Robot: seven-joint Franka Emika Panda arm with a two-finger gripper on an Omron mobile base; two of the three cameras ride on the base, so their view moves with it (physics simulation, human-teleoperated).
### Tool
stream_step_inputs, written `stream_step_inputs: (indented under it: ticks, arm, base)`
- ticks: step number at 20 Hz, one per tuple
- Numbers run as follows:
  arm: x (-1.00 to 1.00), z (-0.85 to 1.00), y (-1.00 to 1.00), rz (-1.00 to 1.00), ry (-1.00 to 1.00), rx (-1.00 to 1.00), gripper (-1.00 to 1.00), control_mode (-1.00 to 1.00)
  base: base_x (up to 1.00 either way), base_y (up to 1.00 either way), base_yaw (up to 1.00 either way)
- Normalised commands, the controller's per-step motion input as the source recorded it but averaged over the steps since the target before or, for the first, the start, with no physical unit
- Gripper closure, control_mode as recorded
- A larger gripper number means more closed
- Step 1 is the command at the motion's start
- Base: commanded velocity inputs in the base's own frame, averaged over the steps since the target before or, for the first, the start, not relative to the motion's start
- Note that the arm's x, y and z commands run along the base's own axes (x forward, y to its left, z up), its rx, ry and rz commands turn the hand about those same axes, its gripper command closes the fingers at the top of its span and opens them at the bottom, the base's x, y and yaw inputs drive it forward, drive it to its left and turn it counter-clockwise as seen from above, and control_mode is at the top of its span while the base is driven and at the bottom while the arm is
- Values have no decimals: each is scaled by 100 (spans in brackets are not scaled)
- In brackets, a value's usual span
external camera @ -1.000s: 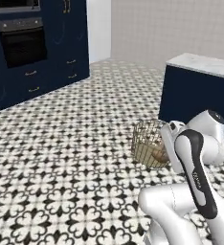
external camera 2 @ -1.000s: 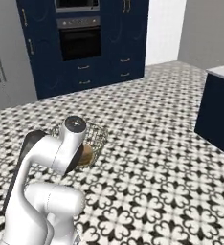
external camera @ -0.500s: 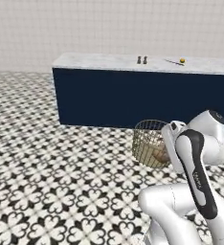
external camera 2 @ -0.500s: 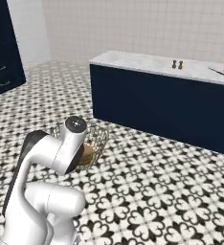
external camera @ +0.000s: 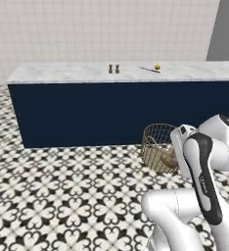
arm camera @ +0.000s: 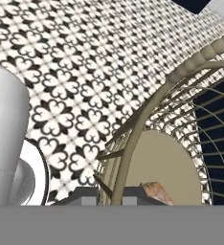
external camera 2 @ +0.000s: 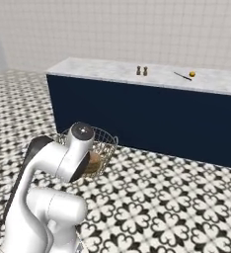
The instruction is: Open the cabinet, pick up the bread from the cabinet and place it in the basket. Then move the basket to the dining counter.
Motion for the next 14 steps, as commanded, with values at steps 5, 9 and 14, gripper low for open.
stream_step_inputs:
  ticks: [5,9,14]
  arm:
    - [0,0,0,0,0,0,100,100]
    - [0,0,0,0,0,0,100,100]
    - [0,0,0,0,0,0,100,100]
  base:
    - [100,-95,1]
    - [100,-98,1]
    - [100,-53,6]
